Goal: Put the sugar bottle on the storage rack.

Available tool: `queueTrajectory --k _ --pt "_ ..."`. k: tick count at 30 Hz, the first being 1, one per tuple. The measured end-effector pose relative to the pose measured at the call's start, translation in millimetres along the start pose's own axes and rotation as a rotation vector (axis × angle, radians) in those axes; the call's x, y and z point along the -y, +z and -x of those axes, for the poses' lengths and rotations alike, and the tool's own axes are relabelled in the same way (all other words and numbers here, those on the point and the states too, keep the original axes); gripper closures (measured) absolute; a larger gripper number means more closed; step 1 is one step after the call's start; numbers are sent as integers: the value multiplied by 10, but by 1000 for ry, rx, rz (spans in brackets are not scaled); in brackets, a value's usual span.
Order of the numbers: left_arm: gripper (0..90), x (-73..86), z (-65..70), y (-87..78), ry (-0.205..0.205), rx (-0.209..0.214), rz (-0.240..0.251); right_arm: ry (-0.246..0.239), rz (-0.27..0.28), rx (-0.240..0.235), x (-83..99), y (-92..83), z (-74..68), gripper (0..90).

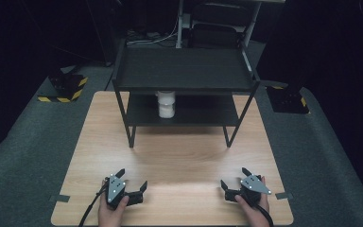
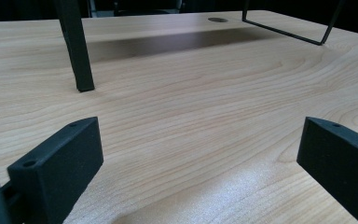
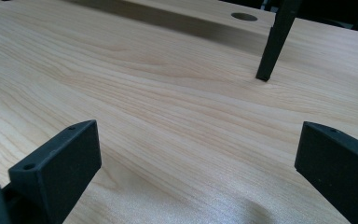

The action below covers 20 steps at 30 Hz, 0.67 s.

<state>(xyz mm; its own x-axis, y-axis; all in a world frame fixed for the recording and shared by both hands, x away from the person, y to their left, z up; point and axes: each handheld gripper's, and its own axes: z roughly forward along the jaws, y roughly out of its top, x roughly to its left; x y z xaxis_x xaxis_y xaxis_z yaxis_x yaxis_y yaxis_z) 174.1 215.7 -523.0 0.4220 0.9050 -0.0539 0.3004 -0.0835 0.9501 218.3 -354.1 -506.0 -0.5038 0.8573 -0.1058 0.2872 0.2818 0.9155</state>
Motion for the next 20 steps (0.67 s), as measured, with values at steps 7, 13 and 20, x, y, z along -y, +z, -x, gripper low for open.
queueTrajectory --k 7,13,20 --pt "5 -9 2 5 -1 0 -4 -5 -2 -4 -4 2 2 1" --pt "5 -13 2 7 -1 -1 -7 -3 2 -6 5 -4 8 1" --pt "5 -4 -1 5 -2 1 -2 -7 -4 -2 -7 -2 -4 1"
